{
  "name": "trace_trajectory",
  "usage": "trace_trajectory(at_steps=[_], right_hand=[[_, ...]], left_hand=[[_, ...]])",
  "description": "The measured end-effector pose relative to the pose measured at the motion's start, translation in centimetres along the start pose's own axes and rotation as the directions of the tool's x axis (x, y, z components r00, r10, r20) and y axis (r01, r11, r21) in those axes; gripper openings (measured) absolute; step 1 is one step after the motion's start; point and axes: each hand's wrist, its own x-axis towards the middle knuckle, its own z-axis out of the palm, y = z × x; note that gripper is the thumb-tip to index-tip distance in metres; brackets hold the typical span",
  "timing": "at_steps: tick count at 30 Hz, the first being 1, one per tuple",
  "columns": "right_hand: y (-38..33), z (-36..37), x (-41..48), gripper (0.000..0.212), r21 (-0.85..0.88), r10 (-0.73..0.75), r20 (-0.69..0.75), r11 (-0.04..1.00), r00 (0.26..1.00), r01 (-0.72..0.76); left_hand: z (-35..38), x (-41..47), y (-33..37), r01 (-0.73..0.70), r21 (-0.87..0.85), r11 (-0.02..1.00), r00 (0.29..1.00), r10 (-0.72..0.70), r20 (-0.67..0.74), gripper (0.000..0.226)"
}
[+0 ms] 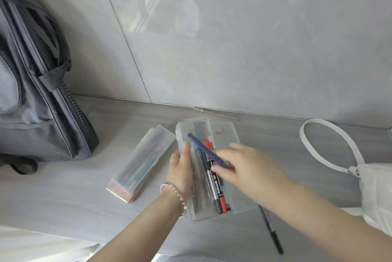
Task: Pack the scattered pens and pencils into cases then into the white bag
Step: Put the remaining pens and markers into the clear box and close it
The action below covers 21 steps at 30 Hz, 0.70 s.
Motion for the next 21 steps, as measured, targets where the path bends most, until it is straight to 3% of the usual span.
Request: trace_trajectory(at_steps=[2,5,6,7,8,10,11,12,14,18,20,21], right_hand=[[0.6,-1.3,0.2,0.016,-0.208,-0.215,-0.060,0.958,0.975,0.198],[0.8,-2.1,0.5,0.025,-0.081,-0.185,0.125,0.977,0.975,0.196],[0.6,-2.0,0.7,0.025,-0.071,-0.176,0.139,0.980,0.975,0.187],[0.4,-1.6,1.0,0.021,-0.155,-0.258,0.132,0.948,0.957,0.277],[-0.1,-1.3,1.0,0.020,-0.258,-0.334,0.138,0.897,0.932,0.360],[-0.6,-0.2,0.8,0.022,-0.383,-0.402,0.109,0.827,0.909,0.411],[-0.9,0.3,0.8,0.011,-0.448,-0.434,0.096,0.785,0.896,0.428],[-0.9,1.1,0.8,0.013,-0.487,-0.465,0.085,0.752,0.881,0.444],[-1.0,2.2,0.7,0.028,-0.454,-0.459,0.085,0.772,0.884,0.444],[-0.9,2.4,0.6,0.063,-0.367,-0.421,0.089,0.828,0.903,0.423],[-0.5,1.1,0.8,0.055,-0.171,-0.306,0.059,0.935,0.950,0.312],[-0.2,0.5,1.0,0.043,0.042,-0.224,0.021,0.974,0.974,0.223]], left_hand=[[-0.4,0.5,-0.2,0.018,0.010,1.000,0.998,-0.018,0.062,0.044],[-0.9,0.3,-0.4,0.060,0.065,0.996,0.989,-0.068,0.133,0.052],[-0.8,0.1,-0.4,0.053,0.088,0.995,0.986,-0.067,0.156,0.058],[-0.7,0.2,-0.7,0.052,0.100,0.994,0.981,-0.070,0.182,0.065],[-0.4,0.1,-0.9,0.039,0.096,0.995,0.980,-0.057,0.192,0.064],[-0.2,-0.1,-1.3,0.052,0.023,0.998,0.984,-0.055,0.169,0.048],[-0.1,0.0,-1.6,0.084,-0.020,0.996,0.984,-0.080,0.158,0.044],[0.0,0.0,-1.7,0.108,-0.071,0.992,0.983,-0.095,0.157,0.047],[0.0,0.1,-2.1,0.131,-0.127,0.983,0.981,-0.110,0.157,0.057],[-0.5,-0.1,-1.8,0.145,-0.191,0.971,0.979,-0.113,0.169,0.058],[-0.8,0.0,-1.6,0.081,-0.137,0.987,0.987,-0.061,0.147,0.053],[-0.9,-0.1,-1.5,0.045,-0.099,0.994,0.992,-0.033,0.119,0.046]])
